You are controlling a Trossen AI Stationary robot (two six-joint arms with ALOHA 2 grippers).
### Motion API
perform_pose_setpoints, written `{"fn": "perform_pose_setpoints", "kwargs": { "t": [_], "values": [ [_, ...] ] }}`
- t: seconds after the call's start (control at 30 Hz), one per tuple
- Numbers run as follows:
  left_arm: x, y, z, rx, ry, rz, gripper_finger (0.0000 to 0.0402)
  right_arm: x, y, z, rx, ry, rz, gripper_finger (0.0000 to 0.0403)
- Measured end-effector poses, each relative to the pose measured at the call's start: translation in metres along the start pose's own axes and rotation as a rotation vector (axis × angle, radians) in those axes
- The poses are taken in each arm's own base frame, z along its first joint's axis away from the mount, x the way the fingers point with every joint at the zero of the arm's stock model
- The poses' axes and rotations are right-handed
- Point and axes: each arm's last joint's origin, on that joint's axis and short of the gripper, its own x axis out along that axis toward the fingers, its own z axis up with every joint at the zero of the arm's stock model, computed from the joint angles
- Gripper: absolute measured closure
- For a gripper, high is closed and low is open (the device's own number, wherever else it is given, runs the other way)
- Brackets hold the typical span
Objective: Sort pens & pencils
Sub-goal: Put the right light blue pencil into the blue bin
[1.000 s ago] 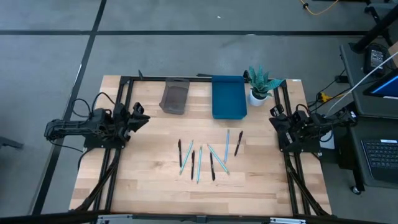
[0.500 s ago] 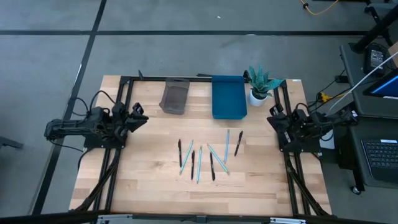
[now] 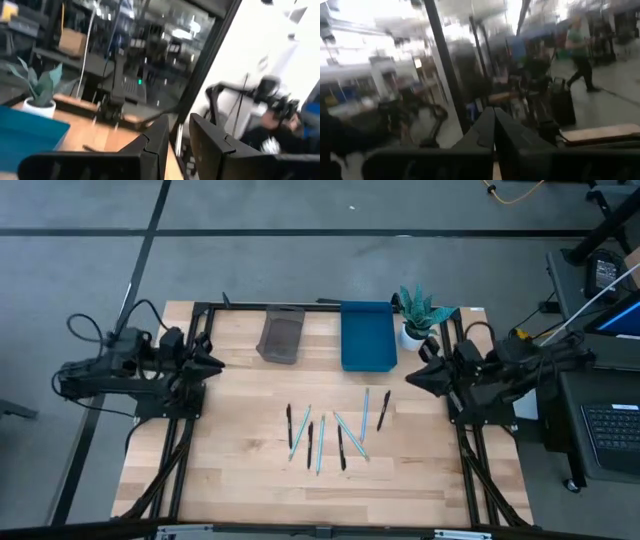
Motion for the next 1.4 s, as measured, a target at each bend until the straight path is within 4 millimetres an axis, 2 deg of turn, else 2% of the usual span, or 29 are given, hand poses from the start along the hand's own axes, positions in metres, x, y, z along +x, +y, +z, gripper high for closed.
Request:
{"fn": "perform_pose_setpoints", "kwargs": {
  "t": [0.17,0.3,0.4,0.5,0.67,0.73,0.87,1.1,1.2,1.4],
  "values": [
    [0.015,-0.01,0.028,-0.035,0.241,0.081,0.0329,0.042,0.009,0.036,-0.031,0.341,-0.151,0.0397],
    [0.026,-0.016,0.046,-0.084,0.434,0.17,0.0329,0.065,0.008,0.059,0.028,0.545,-0.262,0.0397],
    [0.03,-0.02,0.057,-0.118,0.561,0.252,0.0329,0.078,0.003,0.07,0.103,0.671,-0.32,0.0397],
    [0.035,-0.02,0.063,-0.171,0.699,0.387,0.0329,0.089,-0.005,0.07,0.165,0.803,-0.41,0.0397],
    [0.039,-0.009,0.052,-0.264,0.943,0.715,0.0329,0.099,-0.027,0.046,0.283,1.068,-0.637,0.0397],
    [0.041,-0.004,0.045,-0.291,1.009,0.817,0.0329,0.109,-0.038,0.033,0.314,1.091,-0.682,0.0397],
    [0.049,0.001,0.034,-0.328,1.034,0.846,0.0329,0.115,-0.057,0.007,0.369,1.181,-0.78,0.0397],
    [0.05,0.003,0.019,-0.366,1.058,0.927,0.0329,0.108,-0.076,-0.047,0.355,1.352,-0.93,0.0397],
    [0.049,0.003,0.016,-0.362,1.051,0.955,0.0329,0.107,-0.08,-0.067,0.329,1.347,-0.937,0.0397],
    [0.047,0.0,0.015,-0.365,1.018,0.985,0.0329,0.111,-0.08,-0.097,0.389,1.123,-0.85,0.0397]
  ]
}}
